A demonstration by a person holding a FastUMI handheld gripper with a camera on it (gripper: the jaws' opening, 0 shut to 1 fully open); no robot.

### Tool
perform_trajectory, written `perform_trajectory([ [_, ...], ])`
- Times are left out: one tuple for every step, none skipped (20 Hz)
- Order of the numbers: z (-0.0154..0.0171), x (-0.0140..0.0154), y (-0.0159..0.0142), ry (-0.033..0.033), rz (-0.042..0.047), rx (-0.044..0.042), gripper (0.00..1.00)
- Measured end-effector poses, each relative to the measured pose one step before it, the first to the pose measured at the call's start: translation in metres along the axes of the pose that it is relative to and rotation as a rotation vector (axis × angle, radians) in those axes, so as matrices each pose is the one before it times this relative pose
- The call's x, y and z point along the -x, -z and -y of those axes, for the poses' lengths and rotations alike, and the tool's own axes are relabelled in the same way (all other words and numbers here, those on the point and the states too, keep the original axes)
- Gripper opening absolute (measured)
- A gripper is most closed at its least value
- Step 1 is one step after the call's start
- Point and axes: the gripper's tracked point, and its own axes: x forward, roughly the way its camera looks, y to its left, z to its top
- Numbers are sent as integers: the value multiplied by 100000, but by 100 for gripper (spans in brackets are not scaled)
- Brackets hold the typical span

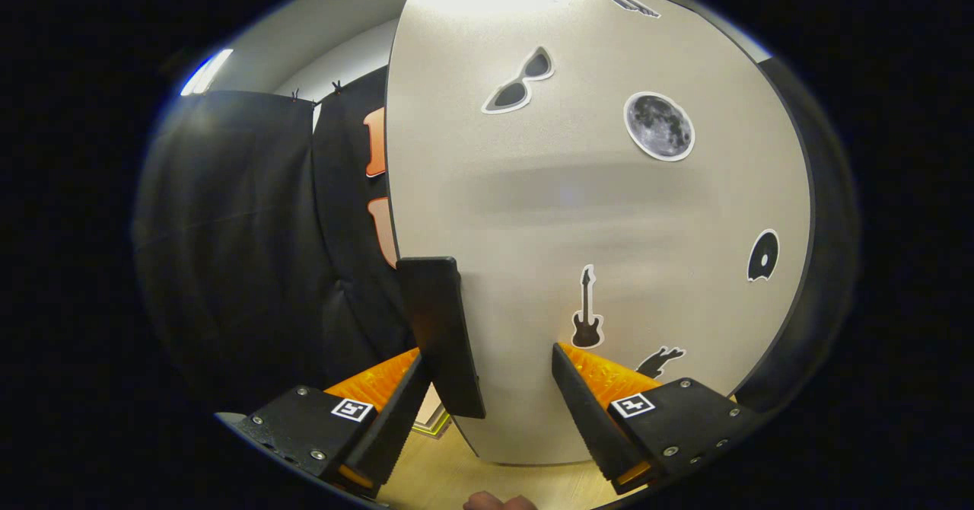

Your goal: Open the shoe cabinet door, grab the shoes and put them into the shoe cabinet, then close the shoe cabinet door.

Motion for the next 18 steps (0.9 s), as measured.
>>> perform_trajectory([
  [80, -193, 52, 395, 45, -263, 98],
  [69, -201, 6, 324, -69, -196, 98],
  [21, 104, 123, 65, -701, -241, 98],
  [-60, 145, -66, -126, 1194, -47, 98],
  [113, -279, -30, -256, -170, 495, 98],
  [58, -201, -139, -274, 1289, 43, 98],
  [-54, -109, -15, -73, -41, -418, 98],
  [-61, 67, -20, -8, 229, -266, 98],
  [77, 159, 108, -57, -533, 501, 98],
  [3, -103, -85, -84, -81, 554, 98],
  [-54, 14, 8, -161, -738, -501, 98],
  [-150, 154, 189, -650, -1784, -1432, 98],
  [-88, 476, -165, 212, -369, -2459, 98],
  [-101, 533, -634, 589, 2058, -1931, 98],
  [153, 967, -497, 1464, 1391, -662, 97],
  [103, 1327, -132, 1796, 242, 198, 97],
  [42, 1468, -112, 1567, 303, 93, 97],
  [-36, 1380, 42, 1032, 461, -479, 97],
])
